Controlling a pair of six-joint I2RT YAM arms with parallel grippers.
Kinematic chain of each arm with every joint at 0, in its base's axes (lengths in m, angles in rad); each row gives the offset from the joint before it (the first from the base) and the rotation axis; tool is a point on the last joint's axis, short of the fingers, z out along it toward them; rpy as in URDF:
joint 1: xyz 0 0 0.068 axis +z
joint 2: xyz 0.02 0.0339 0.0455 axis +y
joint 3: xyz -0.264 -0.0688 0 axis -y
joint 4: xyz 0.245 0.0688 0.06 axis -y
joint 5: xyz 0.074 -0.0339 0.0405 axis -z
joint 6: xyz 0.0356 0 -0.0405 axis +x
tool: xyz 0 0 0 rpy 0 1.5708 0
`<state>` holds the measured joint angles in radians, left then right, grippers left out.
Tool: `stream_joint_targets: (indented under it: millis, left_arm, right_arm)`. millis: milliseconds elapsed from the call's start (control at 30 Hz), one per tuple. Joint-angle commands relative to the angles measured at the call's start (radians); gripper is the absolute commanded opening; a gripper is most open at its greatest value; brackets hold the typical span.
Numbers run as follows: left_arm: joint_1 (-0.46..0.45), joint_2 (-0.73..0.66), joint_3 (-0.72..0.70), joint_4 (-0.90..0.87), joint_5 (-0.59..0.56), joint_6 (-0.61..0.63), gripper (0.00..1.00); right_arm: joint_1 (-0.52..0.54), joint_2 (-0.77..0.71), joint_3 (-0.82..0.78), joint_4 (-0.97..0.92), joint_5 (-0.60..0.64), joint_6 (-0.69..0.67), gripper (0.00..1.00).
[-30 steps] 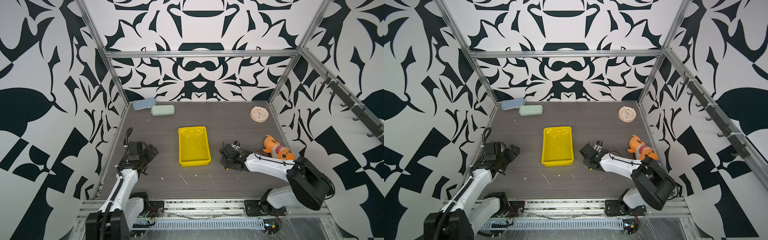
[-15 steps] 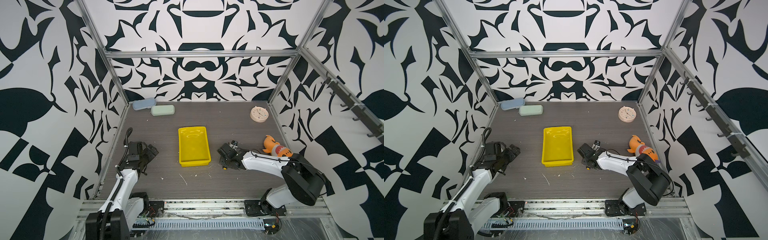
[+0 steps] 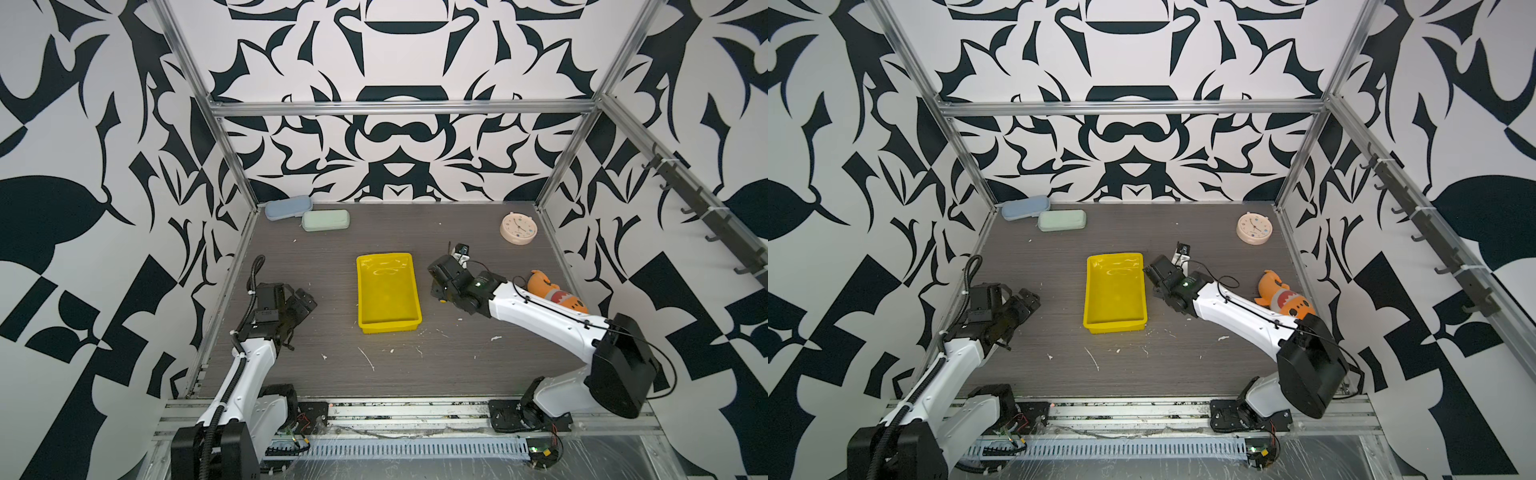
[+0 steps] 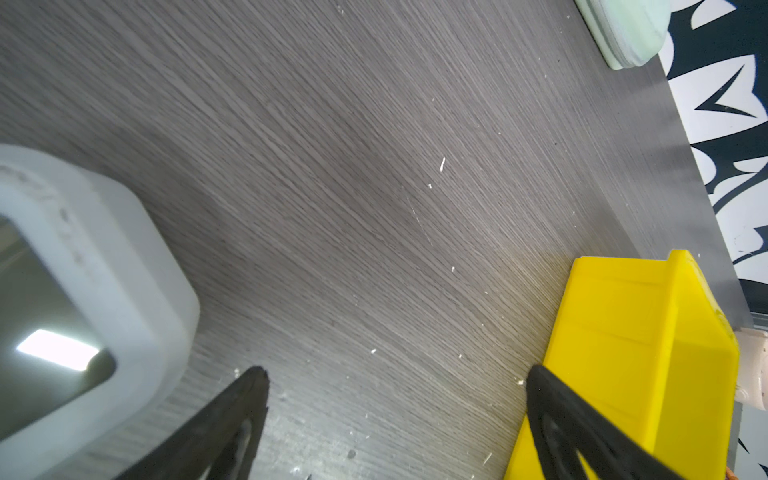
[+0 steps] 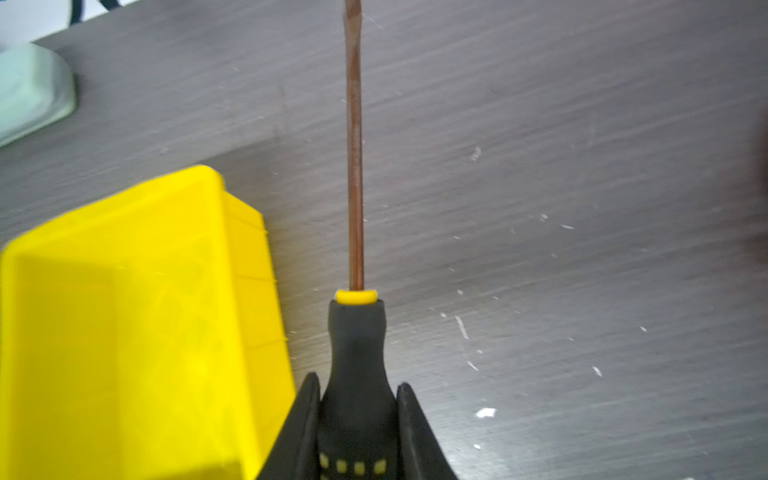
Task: Put the screwdriver in the bin
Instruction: Place the screwdriver into the bin.
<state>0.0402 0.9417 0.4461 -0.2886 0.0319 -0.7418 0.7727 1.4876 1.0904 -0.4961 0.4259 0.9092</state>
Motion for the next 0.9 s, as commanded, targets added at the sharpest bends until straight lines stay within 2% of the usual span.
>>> stream_joint_targets:
  millis: [0,200,400,500,867]
  left_arm:
    - [0.002,-0.015,-0.016,-0.001,-0.010,-0.018,0.99]
    - [0.001,-0.023,-0.015,-0.013,-0.006,-0.027,0.99]
    - [0.003,-0.035,-0.020,-0.011,-0.003,-0.030,0.99]
    - [0.003,-0.034,-0.021,-0.011,0.000,-0.030,0.99]
    - [0.001,-0.023,-0.017,-0.009,0.007,-0.028,0.99]
  right_arm:
    - [0.046,0.092,0.120,0.023,0.012,-0.018,0.14]
    - [0.111,0.327,0.334,0.022,-0.084,0.000,0.14]
    - [0.112,0.499,0.417,0.062,-0.222,0.066,0.14]
    - [0.111,0.545,0.436,0.063,-0.266,0.078,0.14]
    - [0.111,0.596,0.404,0.077,-0.296,0.109,0.18]
